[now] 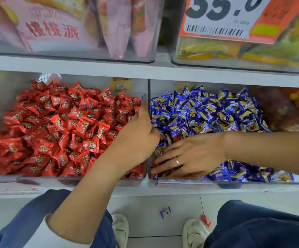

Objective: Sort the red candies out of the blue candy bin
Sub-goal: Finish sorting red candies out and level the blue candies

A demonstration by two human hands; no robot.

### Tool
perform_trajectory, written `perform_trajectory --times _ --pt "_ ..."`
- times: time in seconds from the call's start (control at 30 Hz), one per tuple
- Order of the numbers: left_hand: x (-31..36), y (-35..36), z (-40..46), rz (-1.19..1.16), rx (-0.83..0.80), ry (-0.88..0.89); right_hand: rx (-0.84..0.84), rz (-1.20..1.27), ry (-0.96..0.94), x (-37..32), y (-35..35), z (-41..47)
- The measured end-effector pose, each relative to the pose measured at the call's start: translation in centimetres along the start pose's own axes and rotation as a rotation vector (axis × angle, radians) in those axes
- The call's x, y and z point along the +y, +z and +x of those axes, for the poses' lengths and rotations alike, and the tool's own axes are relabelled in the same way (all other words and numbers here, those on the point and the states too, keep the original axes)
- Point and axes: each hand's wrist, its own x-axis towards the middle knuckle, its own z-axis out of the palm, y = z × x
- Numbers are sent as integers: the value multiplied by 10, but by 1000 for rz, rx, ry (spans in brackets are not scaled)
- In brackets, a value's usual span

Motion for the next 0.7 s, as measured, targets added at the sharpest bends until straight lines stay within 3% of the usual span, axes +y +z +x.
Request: perform_trajectory --times 0.2,0.3,0.43,0.7 --pt "-2 -1 1 7 -1 14 -13 -20 55 1 17 29" --pt "-2 -1 3 23 -2 1 -7 -111 215 12 19 24" --pt "-1 -2 3 39 -19 7 -127 -237 409 33 13 12" --pt "5 -6 -1 18 -36 -11 -71 -189 931 26 -13 -66"
